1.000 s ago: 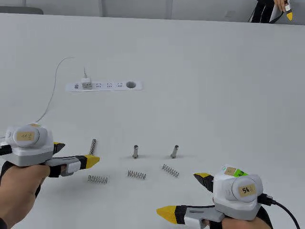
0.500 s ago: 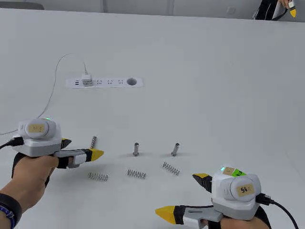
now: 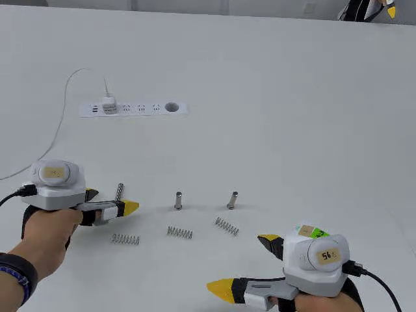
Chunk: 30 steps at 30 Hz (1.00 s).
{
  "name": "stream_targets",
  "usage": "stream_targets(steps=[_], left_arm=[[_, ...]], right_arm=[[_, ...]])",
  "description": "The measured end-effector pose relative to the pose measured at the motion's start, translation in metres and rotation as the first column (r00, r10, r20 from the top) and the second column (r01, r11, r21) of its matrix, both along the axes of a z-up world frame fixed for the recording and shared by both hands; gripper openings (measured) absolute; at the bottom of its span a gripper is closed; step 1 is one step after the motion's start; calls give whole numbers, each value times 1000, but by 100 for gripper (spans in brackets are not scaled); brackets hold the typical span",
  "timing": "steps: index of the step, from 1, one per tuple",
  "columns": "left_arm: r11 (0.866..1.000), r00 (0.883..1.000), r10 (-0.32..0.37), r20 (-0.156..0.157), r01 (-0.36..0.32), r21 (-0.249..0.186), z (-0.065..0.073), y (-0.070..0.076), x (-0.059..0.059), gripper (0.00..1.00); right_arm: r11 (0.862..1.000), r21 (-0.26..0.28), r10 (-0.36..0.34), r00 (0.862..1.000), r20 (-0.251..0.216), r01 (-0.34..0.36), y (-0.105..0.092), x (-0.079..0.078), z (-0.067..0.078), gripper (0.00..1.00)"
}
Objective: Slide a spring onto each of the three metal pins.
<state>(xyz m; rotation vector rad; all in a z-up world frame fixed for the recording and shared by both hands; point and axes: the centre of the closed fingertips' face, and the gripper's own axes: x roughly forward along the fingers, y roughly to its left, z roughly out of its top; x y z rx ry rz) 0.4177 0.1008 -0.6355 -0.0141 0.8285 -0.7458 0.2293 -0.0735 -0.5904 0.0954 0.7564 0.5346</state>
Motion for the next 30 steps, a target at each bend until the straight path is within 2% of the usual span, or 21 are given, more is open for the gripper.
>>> stream_targets(steps=[9,13,24,30], left_arm=[[1000,999,24,36,-24,-5,2,-4,13,59],[1000,999,26,45,-26,7,-1,-5,17,54],[999,998,35,43,-35,20,-6,-6,22,39],[999,998,43,39,-44,27,-7,-6,24,35]], right_arm=[[1000,4,-1,1000,-4,1,0,0,-2,92],[1000,4,1,1000,-8,-1,1,0,-3,92],[1000,4,-1,1000,-16,1,1,-1,-5,92],[1000,7,-1,1000,-21,1,3,-1,-7,92]])
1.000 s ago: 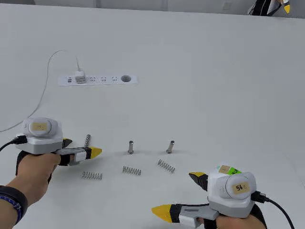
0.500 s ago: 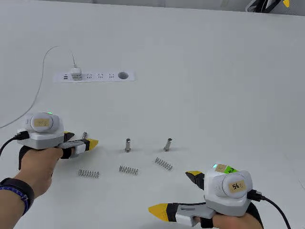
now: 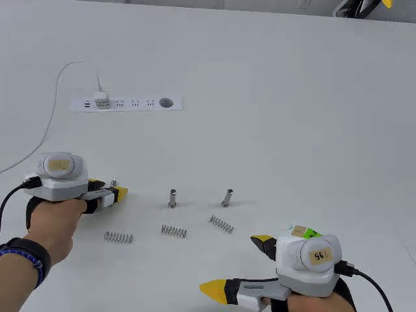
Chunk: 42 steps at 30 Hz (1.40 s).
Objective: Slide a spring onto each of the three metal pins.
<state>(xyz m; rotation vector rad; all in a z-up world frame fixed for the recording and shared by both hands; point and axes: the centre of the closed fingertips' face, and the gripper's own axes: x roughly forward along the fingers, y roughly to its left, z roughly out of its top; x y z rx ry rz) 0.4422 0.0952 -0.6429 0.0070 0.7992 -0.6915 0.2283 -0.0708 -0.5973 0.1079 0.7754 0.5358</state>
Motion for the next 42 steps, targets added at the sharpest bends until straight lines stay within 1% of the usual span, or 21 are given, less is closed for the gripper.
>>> stream_targets(steps=[3,9,14,17,19,21,23,25,27,30,33,35,38,40,42], left_arm=[[1000,1000,-1,2,1,21,-1,0,1,32],[999,1000,13,-5,-12,34,-2,-2,4,28],[998,1000,27,2,-27,56,-4,-3,7,23],[997,999,34,-3,-34,63,-4,-6,9,21],[996,999,35,0,-35,79,-5,-7,9,20],[993,1000,26,8,-27,114,-6,-6,10,17],[990,1000,27,14,-29,139,-7,-5,11,14],[986,998,60,-4,-58,154,-7,-1,9,13],[985,998,63,2,-63,159,-6,-1,7,14],[982,997,79,0,-78,172,-6,0,6,13],[977,995,104,-7,-101,188,-6,3,8,11],[973,992,128,-21,-122,195,-7,5,6,9],[970,991,133,-14,-127,206,-7,5,5,8],[971,991,133,-26,-125,203,-7,4,4,8],[973,989,141,-42,-131,189,-7,4,3,7]], right_arm=[[1000,0,-1,1000,-1,1,0,0,0,92],[1000,4,-8,1000,-1,8,-1,1,1,91],[1000,10,-17,1000,2,17,-2,2,3,91],[1000,11,-20,1000,-2,20,-2,2,2,91],[1000,15,-19,1000,-4,19,-1,2,2,91],[1000,17,-17,1000,-4,18,0,2,3,91],[1000,19,-16,1000,-4,17,1,2,3,91],[1000,17,-16,1000,-3,16,1,2,3,91],[1000,17,-21,1000,-1,21,-1,3,4,91],[1000,14,-28,1000,-3,28,-4,2,3,91],[999,15,-31,999,-7,31,-4,1,3,90],[999,12,-29,1000,-10,29,-4,1,1,90],[1000,12,-25,1000,-10,25,-3,0,1,90],[1000,11,-27,1000,-9,27,-3,1,2,90],[999,11,-30,1000,-8,30,-5,1,2,90]])
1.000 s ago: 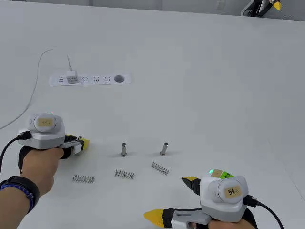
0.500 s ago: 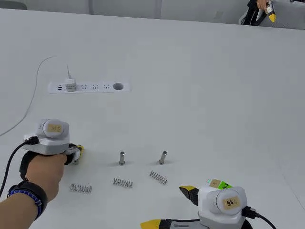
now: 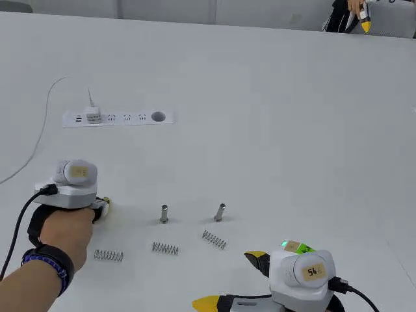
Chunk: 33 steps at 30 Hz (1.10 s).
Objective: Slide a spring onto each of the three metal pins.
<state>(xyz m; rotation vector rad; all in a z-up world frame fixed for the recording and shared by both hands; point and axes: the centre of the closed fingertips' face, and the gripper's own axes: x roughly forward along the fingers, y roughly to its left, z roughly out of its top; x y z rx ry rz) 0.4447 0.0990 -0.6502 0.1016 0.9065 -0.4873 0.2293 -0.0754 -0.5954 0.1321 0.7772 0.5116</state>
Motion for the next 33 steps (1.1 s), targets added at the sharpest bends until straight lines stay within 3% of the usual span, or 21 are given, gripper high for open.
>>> stream_targets(steps=[4,21,33], left_arm=[[1000,1000,16,-11,-16,-19,0,3,-2,7],[998,998,45,48,-42,-50,26,13,-8,7],[995,996,68,65,-63,-76,34,20,-17,7]], right_arm=[[1000,-1,-3,1000,2,3,-1,0,1,90],[1000,-1,6,1000,14,-6,1,0,3,90],[1000,-5,10,1000,20,-10,1,-1,5,90]])
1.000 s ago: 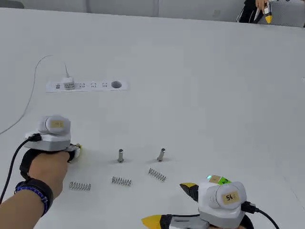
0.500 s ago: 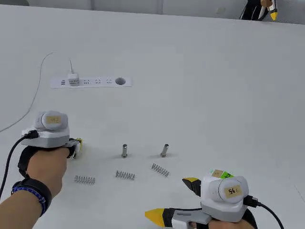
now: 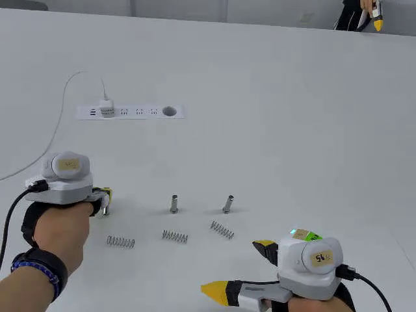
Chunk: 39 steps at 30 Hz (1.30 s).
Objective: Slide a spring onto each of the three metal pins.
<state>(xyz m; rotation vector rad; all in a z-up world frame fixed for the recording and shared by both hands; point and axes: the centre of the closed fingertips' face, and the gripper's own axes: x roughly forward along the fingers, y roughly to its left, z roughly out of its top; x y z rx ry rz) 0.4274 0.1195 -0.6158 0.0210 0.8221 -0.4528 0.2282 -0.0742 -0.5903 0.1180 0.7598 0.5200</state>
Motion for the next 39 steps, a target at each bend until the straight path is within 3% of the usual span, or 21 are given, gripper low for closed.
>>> stream_targets(steps=[18,24,39], left_arm=[[1000,999,-13,41,12,15,10,6,-19,7],[997,996,-62,65,59,47,10,3,-25,7],[994,992,-81,94,74,81,11,6,-28,7]], right_arm=[[1000,-2,6,1000,9,-6,2,-3,2,90],[1000,0,10,1000,8,-10,3,-4,2,90],[1000,-1,15,1000,5,-15,5,-6,1,90]])
